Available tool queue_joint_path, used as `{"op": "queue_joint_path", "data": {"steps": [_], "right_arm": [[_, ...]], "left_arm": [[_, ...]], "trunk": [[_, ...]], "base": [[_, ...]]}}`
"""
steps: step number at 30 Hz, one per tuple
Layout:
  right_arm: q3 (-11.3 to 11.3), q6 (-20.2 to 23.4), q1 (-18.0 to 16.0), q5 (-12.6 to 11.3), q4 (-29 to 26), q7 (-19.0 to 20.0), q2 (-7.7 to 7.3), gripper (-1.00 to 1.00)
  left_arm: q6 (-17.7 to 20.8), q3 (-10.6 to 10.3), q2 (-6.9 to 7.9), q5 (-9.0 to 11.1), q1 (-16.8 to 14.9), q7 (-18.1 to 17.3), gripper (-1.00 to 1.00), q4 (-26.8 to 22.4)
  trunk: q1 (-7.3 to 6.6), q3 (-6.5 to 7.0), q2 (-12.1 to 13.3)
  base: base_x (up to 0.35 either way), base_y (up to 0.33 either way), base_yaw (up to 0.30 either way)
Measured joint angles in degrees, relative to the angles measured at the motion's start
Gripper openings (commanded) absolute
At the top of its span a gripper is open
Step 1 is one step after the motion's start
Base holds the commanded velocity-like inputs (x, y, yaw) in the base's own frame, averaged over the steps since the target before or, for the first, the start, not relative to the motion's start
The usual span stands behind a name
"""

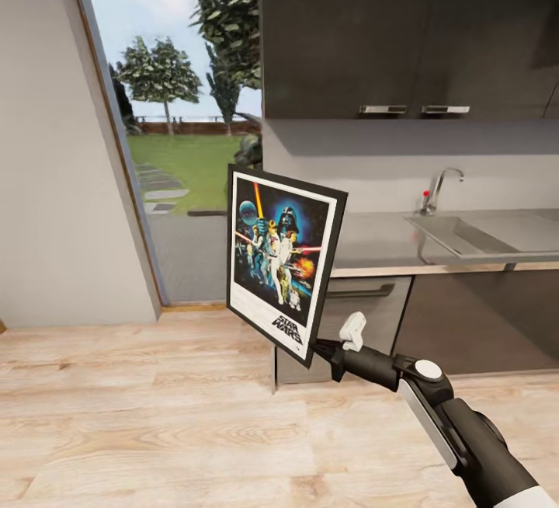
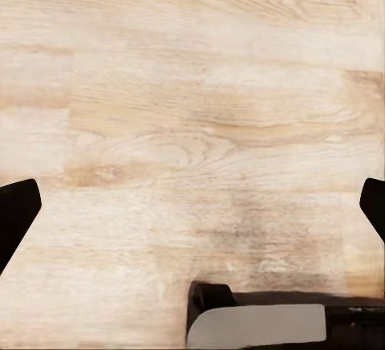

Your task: Pick up the poster from the kitchen countertop and hang it on one of the wall nails in the kitchen.

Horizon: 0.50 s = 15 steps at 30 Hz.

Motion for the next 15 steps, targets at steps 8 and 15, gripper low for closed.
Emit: {"op": "queue_joint_path", "data": {"steps": [8,15], "right_arm": [[-2.47,0.17,0.0,0.04,0.05,0.01,0.0,-1.0],[-2.43,0.06,0.0,0.07,0.1,0.0,0.0,-1.0]], "left_arm": [[12.19,-0.01,0.54,-0.19,-2.57,0.1,1.0,-6.4],[12.14,0.02,1.27,-0.21,-2.66,-0.07,1.0,-5.37]], "trunk": [[-1.76,1.44,3.21],[-3.3,2.7,6.02]], "base": [[0.0,0.0,0.0],[0.0,0.0,0.0]]}}
